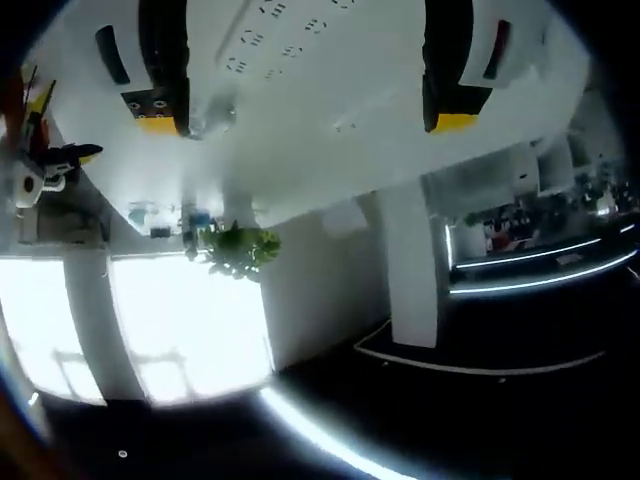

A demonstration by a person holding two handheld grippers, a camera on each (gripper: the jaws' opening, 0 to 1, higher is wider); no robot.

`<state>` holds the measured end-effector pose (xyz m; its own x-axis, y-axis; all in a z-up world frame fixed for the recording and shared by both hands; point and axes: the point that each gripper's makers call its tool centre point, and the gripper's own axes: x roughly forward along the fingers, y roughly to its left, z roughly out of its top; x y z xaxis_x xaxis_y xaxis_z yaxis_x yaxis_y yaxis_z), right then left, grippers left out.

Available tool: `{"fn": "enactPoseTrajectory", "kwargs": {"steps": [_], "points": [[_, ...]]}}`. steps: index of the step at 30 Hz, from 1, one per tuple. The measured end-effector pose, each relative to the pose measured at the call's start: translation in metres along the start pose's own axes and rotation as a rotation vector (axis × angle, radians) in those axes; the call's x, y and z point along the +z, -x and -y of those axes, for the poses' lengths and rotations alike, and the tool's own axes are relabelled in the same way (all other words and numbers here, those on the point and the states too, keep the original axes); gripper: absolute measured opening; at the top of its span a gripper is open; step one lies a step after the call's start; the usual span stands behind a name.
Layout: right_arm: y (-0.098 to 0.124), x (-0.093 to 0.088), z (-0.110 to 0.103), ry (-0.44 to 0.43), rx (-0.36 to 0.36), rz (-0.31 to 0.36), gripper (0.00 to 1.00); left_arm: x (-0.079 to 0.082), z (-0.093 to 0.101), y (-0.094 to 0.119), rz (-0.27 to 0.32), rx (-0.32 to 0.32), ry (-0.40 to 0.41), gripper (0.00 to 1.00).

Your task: Straighten the power strip on the desk, plug the charger into it

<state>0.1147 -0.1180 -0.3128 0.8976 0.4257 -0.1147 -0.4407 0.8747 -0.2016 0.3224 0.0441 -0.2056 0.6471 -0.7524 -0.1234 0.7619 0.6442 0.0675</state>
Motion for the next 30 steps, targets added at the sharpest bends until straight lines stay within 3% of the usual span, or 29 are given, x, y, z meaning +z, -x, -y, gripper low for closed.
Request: {"fn": "enactPoseTrajectory", "kwargs": {"steps": [14, 30], "points": [[-0.002, -0.004, -0.003, 0.000, 0.013, -0.009, 0.95, 0.008, -0.002, 0.036, 0.075, 0.127, -0.105, 0.99], [-0.005, -0.005, -0.005, -0.011, 0.020, -0.016, 0.95, 0.005, 0.015, 0.074, 0.108, 0.148, -0.070, 0.99]]}}
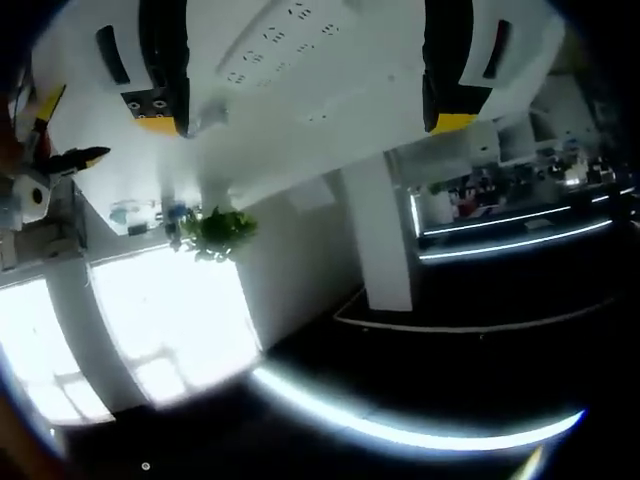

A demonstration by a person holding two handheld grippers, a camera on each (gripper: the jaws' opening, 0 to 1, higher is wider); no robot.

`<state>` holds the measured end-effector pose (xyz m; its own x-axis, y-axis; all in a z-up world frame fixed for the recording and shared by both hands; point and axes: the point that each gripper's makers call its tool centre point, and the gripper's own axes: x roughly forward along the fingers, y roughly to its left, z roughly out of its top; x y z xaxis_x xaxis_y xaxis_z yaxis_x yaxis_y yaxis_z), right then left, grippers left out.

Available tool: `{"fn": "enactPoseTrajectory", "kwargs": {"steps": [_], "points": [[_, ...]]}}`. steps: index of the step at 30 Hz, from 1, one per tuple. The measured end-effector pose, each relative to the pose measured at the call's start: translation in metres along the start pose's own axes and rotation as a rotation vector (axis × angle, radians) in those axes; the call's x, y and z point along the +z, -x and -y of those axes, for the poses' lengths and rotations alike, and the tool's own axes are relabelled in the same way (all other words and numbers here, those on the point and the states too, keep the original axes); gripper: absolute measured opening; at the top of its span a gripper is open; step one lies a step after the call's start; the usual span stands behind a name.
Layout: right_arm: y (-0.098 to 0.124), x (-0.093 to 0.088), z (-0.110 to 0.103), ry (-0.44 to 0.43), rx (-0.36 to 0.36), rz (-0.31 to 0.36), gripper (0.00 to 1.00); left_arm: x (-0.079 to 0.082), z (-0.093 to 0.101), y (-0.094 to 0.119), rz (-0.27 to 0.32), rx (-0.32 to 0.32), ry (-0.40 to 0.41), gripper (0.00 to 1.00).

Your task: Straighten the power strip on the desk, plug the charger into it

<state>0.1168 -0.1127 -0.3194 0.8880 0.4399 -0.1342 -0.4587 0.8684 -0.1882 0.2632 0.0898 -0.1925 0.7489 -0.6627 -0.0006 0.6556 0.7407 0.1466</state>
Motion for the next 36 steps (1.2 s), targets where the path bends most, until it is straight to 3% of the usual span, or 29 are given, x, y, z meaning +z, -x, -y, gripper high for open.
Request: {"fn": "enactPoseTrajectory", "kwargs": {"steps": [16, 36], "points": [[-0.001, 0.005, 0.001, -0.007, 0.006, 0.018, 0.95, 0.000, 0.015, 0.040, 0.079, 0.024, 0.081, 0.99], [0.000, 0.007, 0.001, -0.010, 0.003, 0.025, 0.95, -0.029, 0.034, 0.087, 0.053, 0.069, 0.046, 0.99]]}}
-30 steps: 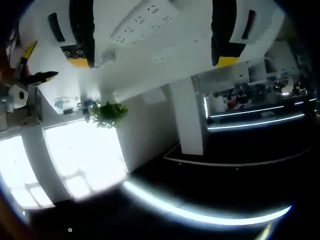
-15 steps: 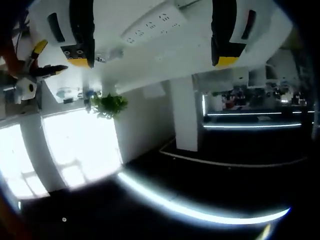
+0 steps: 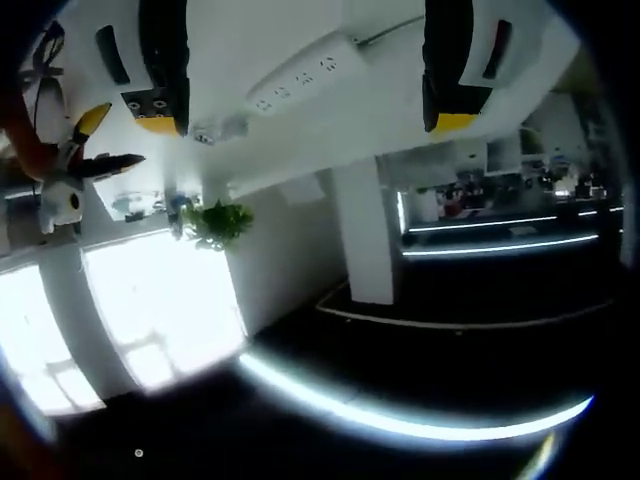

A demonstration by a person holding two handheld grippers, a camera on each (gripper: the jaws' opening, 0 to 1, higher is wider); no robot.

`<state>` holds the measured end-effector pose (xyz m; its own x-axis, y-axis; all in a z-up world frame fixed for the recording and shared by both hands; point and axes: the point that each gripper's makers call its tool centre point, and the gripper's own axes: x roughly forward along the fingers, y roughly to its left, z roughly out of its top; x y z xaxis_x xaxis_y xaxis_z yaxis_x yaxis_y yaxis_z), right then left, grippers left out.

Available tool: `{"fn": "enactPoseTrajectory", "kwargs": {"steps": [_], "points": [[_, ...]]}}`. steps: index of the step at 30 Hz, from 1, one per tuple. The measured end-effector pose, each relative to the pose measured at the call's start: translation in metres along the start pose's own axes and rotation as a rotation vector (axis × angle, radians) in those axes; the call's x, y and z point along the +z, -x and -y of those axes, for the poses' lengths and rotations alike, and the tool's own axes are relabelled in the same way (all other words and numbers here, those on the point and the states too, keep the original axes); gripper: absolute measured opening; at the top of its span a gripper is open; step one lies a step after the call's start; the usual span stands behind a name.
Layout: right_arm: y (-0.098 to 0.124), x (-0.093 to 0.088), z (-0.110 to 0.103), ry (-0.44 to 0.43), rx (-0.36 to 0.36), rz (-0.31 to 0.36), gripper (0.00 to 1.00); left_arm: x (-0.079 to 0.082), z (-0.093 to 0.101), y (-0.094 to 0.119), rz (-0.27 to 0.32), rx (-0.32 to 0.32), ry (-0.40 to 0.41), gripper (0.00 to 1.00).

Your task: Straighten the power strip on the desk, plug the charger into it

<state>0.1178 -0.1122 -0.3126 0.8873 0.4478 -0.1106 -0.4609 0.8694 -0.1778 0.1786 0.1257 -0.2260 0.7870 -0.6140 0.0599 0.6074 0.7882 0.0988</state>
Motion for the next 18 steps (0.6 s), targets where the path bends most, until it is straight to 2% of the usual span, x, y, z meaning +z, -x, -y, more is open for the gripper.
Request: {"fn": "enactPoseTrajectory", "kwargs": {"steps": [13, 18], "points": [[-0.001, -0.003, 0.000, 0.001, -0.001, -0.004, 0.95, -0.024, -0.014, 0.038, -0.032, 0.080, -0.002, 0.99], [-0.001, -0.005, 0.000, 0.001, -0.001, -0.009, 0.95, -0.035, -0.017, 0.051, -0.036, 0.117, 0.021, 0.99]]}}
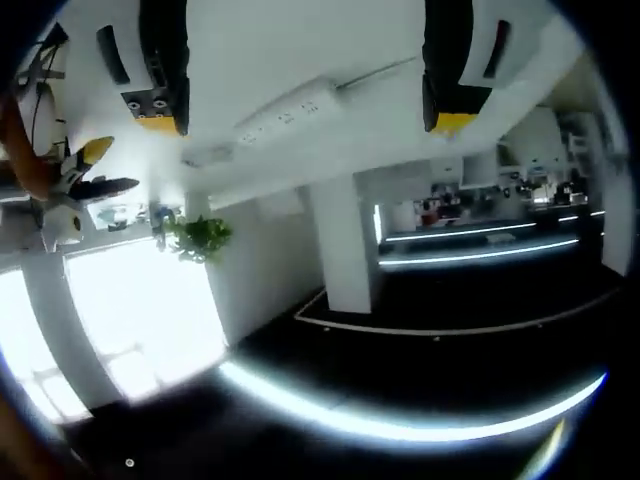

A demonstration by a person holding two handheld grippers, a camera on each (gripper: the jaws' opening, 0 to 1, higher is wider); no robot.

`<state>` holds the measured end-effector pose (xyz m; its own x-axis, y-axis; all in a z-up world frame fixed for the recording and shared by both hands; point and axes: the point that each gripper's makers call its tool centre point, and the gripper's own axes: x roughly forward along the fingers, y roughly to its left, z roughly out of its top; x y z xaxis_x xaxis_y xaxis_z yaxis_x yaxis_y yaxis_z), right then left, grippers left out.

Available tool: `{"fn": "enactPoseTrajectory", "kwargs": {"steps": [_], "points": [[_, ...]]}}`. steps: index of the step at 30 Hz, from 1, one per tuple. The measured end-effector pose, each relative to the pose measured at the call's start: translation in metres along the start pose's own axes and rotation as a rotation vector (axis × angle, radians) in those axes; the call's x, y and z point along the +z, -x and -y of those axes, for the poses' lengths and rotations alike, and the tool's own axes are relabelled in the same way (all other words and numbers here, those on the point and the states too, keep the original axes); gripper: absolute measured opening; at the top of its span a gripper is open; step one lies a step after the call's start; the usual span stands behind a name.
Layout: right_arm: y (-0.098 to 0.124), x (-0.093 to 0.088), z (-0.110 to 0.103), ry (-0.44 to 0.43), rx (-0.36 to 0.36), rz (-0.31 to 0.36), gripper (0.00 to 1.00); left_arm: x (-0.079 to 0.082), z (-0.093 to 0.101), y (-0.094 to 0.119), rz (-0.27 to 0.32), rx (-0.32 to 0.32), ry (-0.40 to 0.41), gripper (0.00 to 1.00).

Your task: Straighten the power strip on the desk, plug the charger into it

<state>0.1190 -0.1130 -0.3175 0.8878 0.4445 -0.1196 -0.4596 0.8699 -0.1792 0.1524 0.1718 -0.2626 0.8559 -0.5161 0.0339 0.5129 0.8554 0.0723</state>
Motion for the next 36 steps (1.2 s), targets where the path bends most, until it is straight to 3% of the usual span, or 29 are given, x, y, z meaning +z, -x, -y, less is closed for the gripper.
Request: {"fn": "enactPoseTrajectory", "kwargs": {"steps": [9, 17, 27, 36], "points": [[-0.003, 0.001, -0.005, 0.010, 0.019, 0.007, 0.95, -0.024, -0.005, 0.010, -0.024, 0.063, 0.027, 0.99], [-0.001, 0.003, 0.003, 0.012, -0.009, 0.014, 0.95, -0.035, -0.002, 0.015, -0.025, 0.082, 0.050, 0.99], [-0.005, 0.016, 0.013, 0.036, -0.001, 0.036, 0.95, -0.039, 0.002, 0.015, -0.018, 0.099, 0.056, 0.99], [-0.010, 0.030, 0.016, 0.044, 0.074, 0.059, 0.95, -0.046, 0.007, 0.016, -0.040, 0.081, 0.056, 0.99]]}}
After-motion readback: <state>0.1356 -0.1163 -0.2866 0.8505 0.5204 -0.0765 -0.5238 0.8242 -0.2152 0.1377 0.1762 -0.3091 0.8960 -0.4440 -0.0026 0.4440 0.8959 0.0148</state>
